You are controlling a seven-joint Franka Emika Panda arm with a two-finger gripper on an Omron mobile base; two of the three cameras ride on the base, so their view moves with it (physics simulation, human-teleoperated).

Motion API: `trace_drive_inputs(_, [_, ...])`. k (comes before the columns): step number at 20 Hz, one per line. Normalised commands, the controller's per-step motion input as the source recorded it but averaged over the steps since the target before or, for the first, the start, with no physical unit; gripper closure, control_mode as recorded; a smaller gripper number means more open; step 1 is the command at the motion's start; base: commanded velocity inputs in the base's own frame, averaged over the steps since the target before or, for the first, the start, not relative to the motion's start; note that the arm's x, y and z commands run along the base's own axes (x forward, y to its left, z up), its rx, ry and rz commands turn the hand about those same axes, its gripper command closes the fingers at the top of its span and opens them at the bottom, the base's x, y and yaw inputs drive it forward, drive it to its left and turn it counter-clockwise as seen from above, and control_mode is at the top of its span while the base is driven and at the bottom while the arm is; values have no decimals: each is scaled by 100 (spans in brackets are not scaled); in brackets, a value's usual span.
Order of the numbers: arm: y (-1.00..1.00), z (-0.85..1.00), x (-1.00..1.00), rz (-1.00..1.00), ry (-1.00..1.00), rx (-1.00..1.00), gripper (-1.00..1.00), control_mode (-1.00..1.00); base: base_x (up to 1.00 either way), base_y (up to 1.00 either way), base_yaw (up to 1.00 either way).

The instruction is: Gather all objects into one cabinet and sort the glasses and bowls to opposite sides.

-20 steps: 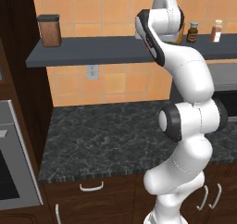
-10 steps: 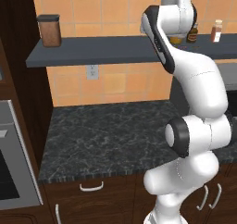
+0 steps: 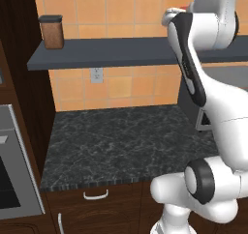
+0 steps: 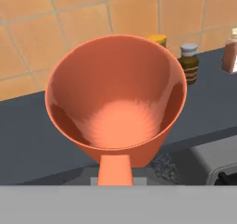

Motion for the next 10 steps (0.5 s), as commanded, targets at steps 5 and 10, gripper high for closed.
trace_drive_inputs(5, [-22,17,-100,2,-11,4,100,-100,0,0,0])
trace_drive_inputs(10, [-8,1,-100,9,0,11,100,-100,0,0,0])
